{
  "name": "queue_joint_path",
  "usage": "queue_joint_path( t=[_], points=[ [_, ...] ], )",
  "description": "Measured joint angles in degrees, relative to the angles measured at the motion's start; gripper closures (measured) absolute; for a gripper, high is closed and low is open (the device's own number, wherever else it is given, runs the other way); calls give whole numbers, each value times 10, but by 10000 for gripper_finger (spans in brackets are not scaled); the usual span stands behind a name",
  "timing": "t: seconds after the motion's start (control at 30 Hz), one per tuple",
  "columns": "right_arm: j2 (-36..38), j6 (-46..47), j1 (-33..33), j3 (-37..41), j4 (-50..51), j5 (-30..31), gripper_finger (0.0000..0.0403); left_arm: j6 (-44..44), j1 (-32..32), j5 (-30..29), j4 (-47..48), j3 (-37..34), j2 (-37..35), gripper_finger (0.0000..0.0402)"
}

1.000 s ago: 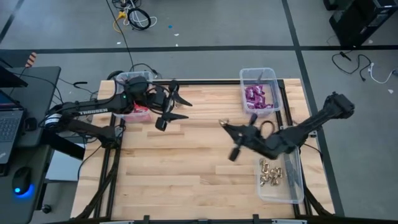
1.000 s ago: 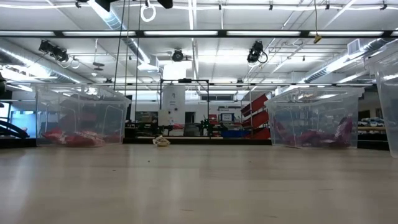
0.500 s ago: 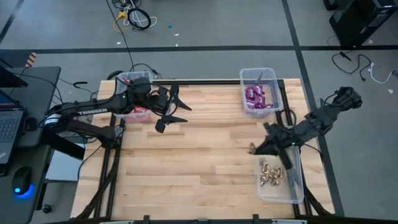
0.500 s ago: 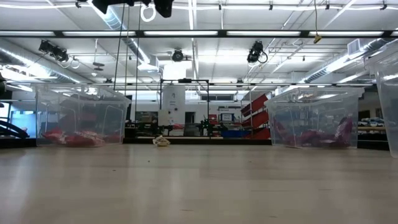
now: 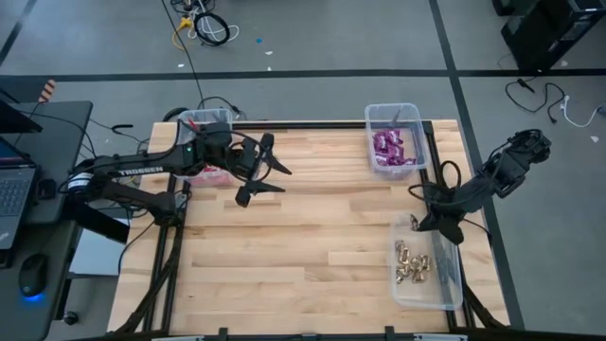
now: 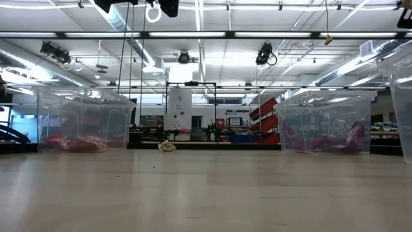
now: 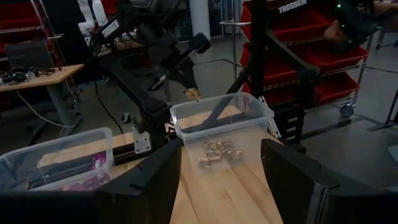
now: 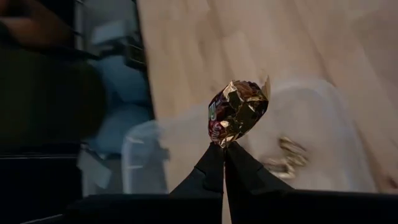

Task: Sort candy
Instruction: Put the yellow candy into the bottom right transparent bin

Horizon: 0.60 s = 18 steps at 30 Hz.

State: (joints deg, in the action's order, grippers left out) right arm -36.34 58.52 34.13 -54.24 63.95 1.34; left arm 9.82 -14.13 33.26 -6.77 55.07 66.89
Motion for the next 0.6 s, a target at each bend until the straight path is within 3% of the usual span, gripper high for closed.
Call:
queue_joint_path(
  t=[0.17,0.3,0.4,0.6],
  points=[
    [-20,-15,0,0,37,0,403,0,0,0,0,0,0,177],
    [-51,-95,0,0,37,-1,403,2,0,0,1,0,0,177],
    [-78,-149,0,0,37,-27,403,3,0,0,4,0,0,177],
    [-134,-161,0,0,49,-66,403,3,0,0,5,0,0,177]
  ],
)
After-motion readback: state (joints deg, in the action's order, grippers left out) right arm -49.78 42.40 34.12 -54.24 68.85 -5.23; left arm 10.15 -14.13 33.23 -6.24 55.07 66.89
